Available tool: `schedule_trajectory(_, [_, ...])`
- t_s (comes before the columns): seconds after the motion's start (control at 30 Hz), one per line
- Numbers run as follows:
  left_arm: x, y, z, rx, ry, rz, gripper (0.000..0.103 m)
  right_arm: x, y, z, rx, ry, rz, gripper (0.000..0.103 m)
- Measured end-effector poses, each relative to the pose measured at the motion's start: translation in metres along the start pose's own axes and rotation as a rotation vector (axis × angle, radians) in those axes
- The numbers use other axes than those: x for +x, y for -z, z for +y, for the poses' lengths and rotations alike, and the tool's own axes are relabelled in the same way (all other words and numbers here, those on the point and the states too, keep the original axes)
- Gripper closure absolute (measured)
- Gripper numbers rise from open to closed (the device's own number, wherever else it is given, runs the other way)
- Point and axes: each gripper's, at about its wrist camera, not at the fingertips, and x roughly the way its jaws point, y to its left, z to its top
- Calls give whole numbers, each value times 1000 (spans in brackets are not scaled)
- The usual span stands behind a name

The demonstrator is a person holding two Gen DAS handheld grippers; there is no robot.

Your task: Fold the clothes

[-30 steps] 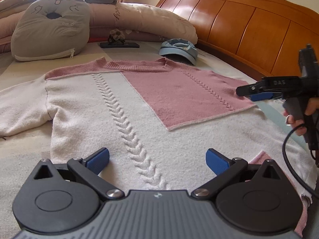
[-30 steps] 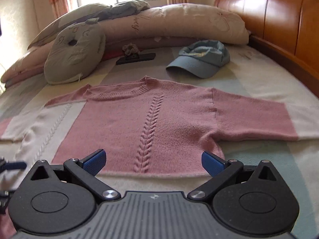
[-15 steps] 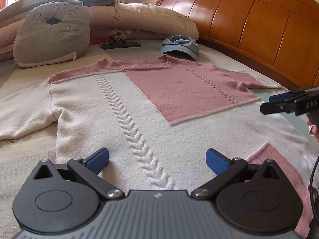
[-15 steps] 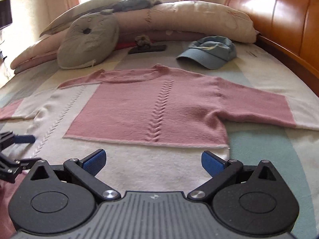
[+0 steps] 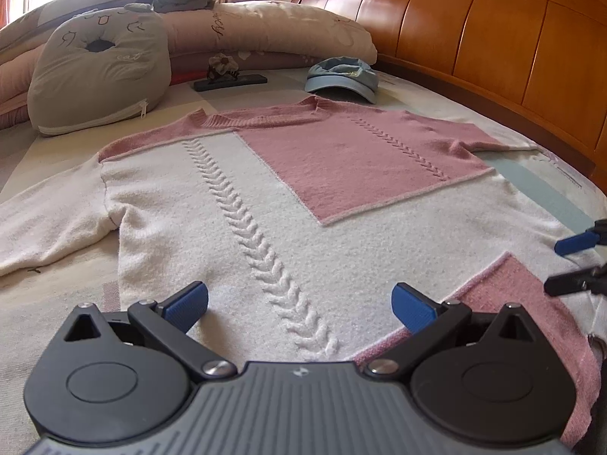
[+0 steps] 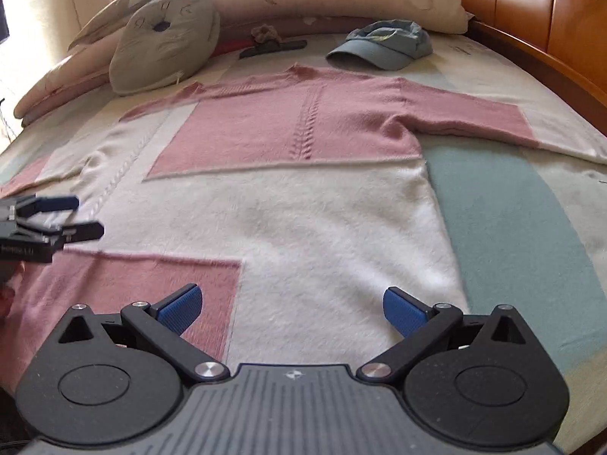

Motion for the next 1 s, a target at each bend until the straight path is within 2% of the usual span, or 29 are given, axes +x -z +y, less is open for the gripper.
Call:
schedule_trajectory(0.03, [-1, 1, -1, 4, 1, -2, 1, 4, 7, 7, -24, 18, 14, 0])
schedule_trajectory(0.1, [-2, 1, -3, 11, 1, -2, 1, 2, 21, 16, -67, 63, -46, 0])
schedule_trajectory(0.2, [-2, 2, -4, 15, 0, 2, 1, -5, 30, 13, -9, 71, -75, 0])
schedule_trajectory(0.4, [-1, 3, -6, 24, -2, 9, 1, -27, 37, 15, -71, 74, 22, 0])
schedule_trajectory(0.53, [-1, 4, -7, 30, -4, 14, 1, -45, 42, 14, -22, 70, -3, 0])
schedule_trajectory(0.63, [0, 4, -9, 37, -1, 17, 1, -49, 41, 15, -34, 81, -35, 0])
schedule_trajectory(0.77, [-1, 5, -9, 44, -2, 17, 1, -37, 48, 8, 2, 102, 32, 0])
schedule_trajectory(0.87, [-2, 5, -8, 40, -1, 15, 1, -44, 60, 10, -37, 138, 13, 0])
schedule_trajectory(1.0, [-2, 5, -9, 44, -4, 14, 1, -54, 53, 10, -22, 113, -29, 0])
